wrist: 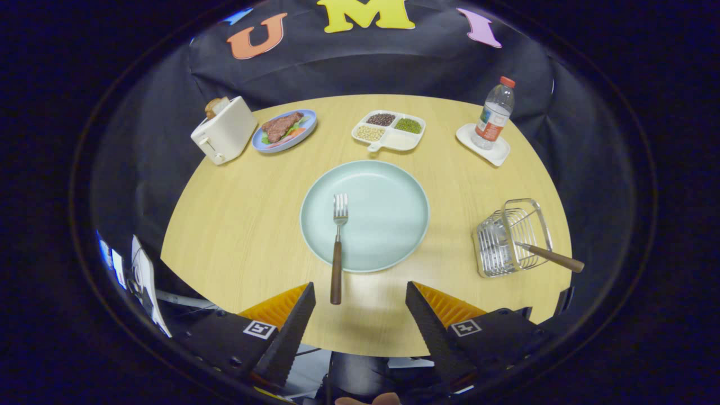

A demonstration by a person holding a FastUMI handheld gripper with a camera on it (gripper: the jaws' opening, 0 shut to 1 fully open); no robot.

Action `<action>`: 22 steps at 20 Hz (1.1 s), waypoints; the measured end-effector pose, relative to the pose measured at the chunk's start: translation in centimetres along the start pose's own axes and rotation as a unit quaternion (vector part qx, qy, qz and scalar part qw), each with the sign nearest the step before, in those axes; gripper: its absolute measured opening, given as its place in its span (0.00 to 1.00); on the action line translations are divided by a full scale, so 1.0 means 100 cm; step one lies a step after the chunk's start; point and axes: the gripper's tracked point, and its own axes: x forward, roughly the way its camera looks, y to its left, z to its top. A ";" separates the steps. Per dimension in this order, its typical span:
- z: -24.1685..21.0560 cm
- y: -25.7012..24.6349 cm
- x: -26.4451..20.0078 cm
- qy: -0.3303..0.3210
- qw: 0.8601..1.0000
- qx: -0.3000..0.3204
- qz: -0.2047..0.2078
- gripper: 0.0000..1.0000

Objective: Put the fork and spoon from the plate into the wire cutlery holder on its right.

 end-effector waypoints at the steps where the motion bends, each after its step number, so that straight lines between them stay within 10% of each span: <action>1: -0.001 0.005 0.005 0.003 1.000 0.001 0.000 0.96; 9: -0.012 0.018 0.051 0.032 0.999 -0.008 -0.010 0.95; 22: -0.030 0.023 0.086 0.078 0.997 0.001 -0.002 0.29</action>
